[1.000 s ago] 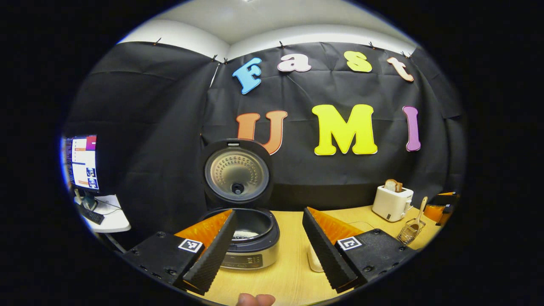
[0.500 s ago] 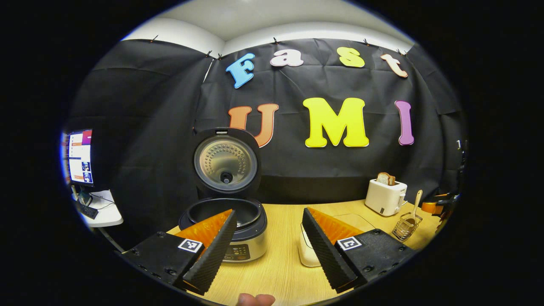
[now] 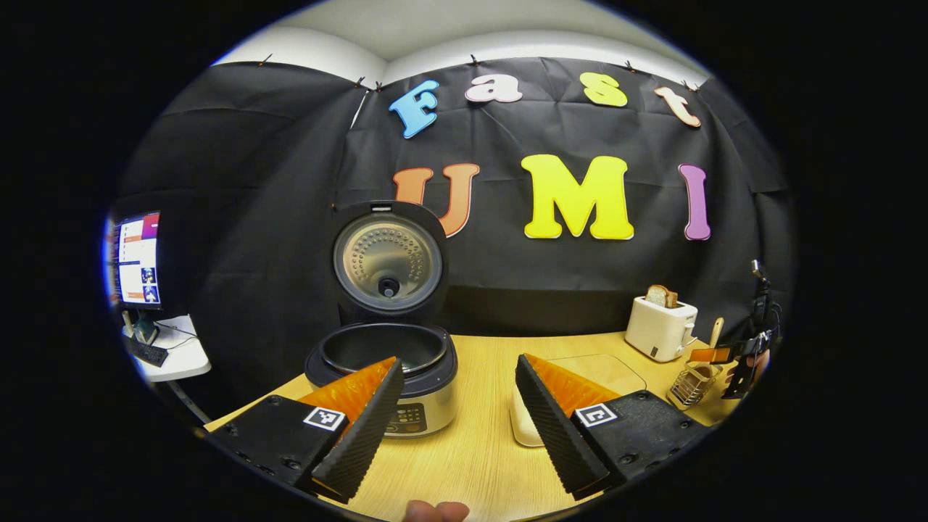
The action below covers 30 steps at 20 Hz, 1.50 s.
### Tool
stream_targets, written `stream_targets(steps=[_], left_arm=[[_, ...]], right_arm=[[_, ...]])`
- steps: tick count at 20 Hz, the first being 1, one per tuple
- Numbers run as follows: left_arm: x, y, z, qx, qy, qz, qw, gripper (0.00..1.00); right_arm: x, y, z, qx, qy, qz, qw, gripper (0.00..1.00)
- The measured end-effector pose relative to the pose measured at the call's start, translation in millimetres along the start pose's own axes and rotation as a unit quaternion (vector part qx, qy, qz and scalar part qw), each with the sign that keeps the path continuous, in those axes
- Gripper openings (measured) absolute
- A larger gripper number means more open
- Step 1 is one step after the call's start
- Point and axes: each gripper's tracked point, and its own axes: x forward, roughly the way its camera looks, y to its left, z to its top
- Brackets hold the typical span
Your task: Close the left gripper, press the button to open the rice cooker; take a wooden spoon from the chopstick holder with the right hand, scoop a spoonful of rice and pour it into the rice cooker, then put the wooden spoon back into the chopstick holder.
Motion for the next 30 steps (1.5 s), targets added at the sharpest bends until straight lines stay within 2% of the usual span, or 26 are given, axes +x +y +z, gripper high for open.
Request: stream_targets(steps=[2, 5, 6, 7, 8, 10, 11, 12, 13, 14, 15, 16, 26, 30], left_arm=[[0.7, -0.1, -1.2, 0.002, 0.003, 0.002, 1.000, 0.99], [1.7, -1.0, -4.4, 0.009, 0.008, 0.001, 1.000, 0.99], [0.7, -2.4, -4.8, 0.011, 0.010, 0.001, 1.000, 0.99], [1.0, -2.5, -3.9, 0.014, 0.010, 0.001, 1.000, 0.99], [0.8, -3.4, -3.6, 0.015, 0.009, 0.001, 1.000, 0.99], [-0.6, -4.6, -3.6, 0.017, 0.008, 0.000, 1.000, 0.99], [-0.9, -4.2, -3.5, 0.018, 0.008, 0.000, 1.000, 0.99], [-0.9, -3.9, -4.1, 0.018, 0.008, 0.001, 1.000, 0.99], [-1.7, -4.3, -4.3, 0.018, 0.009, 0.001, 1.000, 0.99], [-1.8, -4.2, -5.0, 0.018, 0.010, 0.001, 1.000, 0.99], [-2.0, -4.6, -5.8, 0.019, 0.011, 0.002, 1.000, 0.99], [-1.9, -5.2, -6.1, 0.020, 0.012, 0.003, 1.000, 0.99], [-0.8, -15.4, -18.4, 0.003, 0.013, -0.009, 1.000, 0.99], [-1.9, -17.6, -27.2, -0.008, 0.010, -0.015, 1.000, 0.99]], right_arm=[[6.9, -1.5, 1.3, 0.004, -0.001, 0.000, 1.000, 0.95], [13.3, -0.2, 1.9, 0.019, -0.002, 0.011, 1.000, 0.62], [14.9, 1.8, 2.2, 0.026, -0.002, 0.017, 1.000, 0.60], [16.9, 1.1, 2.3, 0.027, -0.002, 0.016, 1.000, 0.45], [15.7, 0.2, 0.7, 0.024, 0.000, 0.018, 1.000, 0.39], [18.1, -6.8, 4.5, 0.025, -0.007, 0.008, 1.000, 0.38], [14.5, -5.2, 2.1, 0.028, 0.003, 0.014, 0.999, 0.18], [13.4, -6.7, 3.8, 0.035, 0.000, 0.019, 0.999, 0.17], [13.0, -6.3, 3.8, 0.044, 0.003, 0.021, 0.999, 0.10], [12.3, -6.8, 4.5, 0.042, 0.003, 0.025, 0.999, 0.12], [6.6, -5.2, 6.3, 0.055, -0.002, 0.030, 0.998, 0.09], [9.0, -0.2, 7.9, 0.058, -0.005, 0.038, 0.998, 0.01], [-23.5, 11.6, 40.4, 0.039, -0.073, 0.045, 0.996, 0.00], [-46.5, 19.2, 61.1, 0.010, -0.112, 0.026, 0.993, 0.00]])
